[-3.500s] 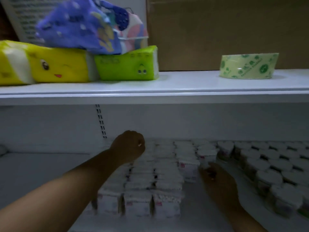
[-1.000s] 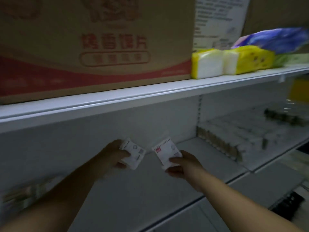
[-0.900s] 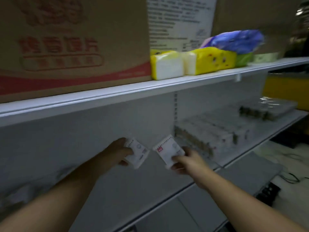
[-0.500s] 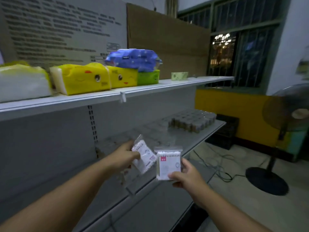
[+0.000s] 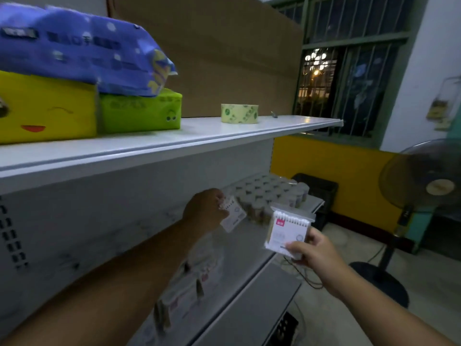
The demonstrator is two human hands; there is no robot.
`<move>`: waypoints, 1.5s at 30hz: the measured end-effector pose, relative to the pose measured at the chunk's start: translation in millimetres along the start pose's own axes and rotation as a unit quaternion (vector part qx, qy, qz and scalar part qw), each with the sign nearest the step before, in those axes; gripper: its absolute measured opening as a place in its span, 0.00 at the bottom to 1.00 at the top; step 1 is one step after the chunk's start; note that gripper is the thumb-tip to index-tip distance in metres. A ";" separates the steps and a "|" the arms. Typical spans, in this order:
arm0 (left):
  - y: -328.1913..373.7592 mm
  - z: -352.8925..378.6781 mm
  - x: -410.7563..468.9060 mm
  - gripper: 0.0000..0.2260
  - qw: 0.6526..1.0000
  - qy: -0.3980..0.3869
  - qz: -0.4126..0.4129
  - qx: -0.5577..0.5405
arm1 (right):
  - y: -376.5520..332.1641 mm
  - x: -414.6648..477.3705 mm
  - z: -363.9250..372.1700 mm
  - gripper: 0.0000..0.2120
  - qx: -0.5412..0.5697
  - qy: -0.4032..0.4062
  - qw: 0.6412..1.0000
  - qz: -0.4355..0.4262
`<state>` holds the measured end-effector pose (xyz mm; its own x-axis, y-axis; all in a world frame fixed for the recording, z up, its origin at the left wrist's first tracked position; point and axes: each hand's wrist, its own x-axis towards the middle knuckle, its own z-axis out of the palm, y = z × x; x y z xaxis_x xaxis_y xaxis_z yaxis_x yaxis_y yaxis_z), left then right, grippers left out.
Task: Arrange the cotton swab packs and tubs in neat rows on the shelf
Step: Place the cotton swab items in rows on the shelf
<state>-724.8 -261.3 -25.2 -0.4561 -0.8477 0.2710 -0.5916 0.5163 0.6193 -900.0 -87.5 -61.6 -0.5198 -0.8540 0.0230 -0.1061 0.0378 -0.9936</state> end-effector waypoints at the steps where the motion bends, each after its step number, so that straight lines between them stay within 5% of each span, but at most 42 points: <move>1: -2.7 8.1 11.8 0.22 0.999 -0.028 0.005 0.036 | 5.0 11.7 -2.8 0.13 -0.005 -0.003 1.000 0.005; 7: -34.0 51.4 47.1 0.23 0.970 -0.142 -0.005 0.200 | 42.7 83.3 10.8 0.11 -0.072 -0.074 0.995 0.001; 11: -49.2 49.1 53.2 0.22 0.943 -0.176 -0.030 0.280 | 77.1 132.7 37.2 0.12 -0.233 -0.174 0.956 -0.031; 19: -42.9 37.3 54.8 0.15 0.955 -0.153 -0.151 0.206 | 78.2 173.6 82.8 0.15 -0.265 -0.373 0.878 -0.144; 22: -35.1 26.5 48.7 0.13 0.956 -0.055 -0.175 0.228 | 81.1 181.6 93.7 0.17 -0.249 -0.379 0.872 -0.185; 26: -24.5 8.6 27.0 0.12 0.942 0.012 -0.221 0.254 | 87.1 184.7 107.9 0.38 -0.228 -0.400 0.851 -0.252; 30: -23.6 -4.4 -3.4 0.11 0.932 0.023 -0.259 0.250 | 90.8 190.6 106.7 0.32 -0.274 -0.413 0.802 -0.334; 37: -29.3 -1.1 -36.1 0.12 0.936 0.032 -0.248 0.248 | 86.9 184.1 114.2 0.34 -0.367 -0.361 0.769 -0.379; 42: -29.4 -22.9 -67.2 0.15 0.934 0.038 -0.255 0.249 | 72.2 164.5 102.4 0.38 -0.382 -0.319 0.785 -0.368; 45: -37.9 -59.2 -109.5 0.17 0.925 0.066 -0.278 0.250 | 44.5 134.6 110.0 0.35 -0.294 -0.235 0.837 -0.396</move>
<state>-613.1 -195.3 -34.7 0.0770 -0.9895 0.1221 -0.9591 -0.0401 0.2801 -881.5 -257.9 -114.8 0.2881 -0.8367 0.4658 -0.7306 -0.5065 -0.4580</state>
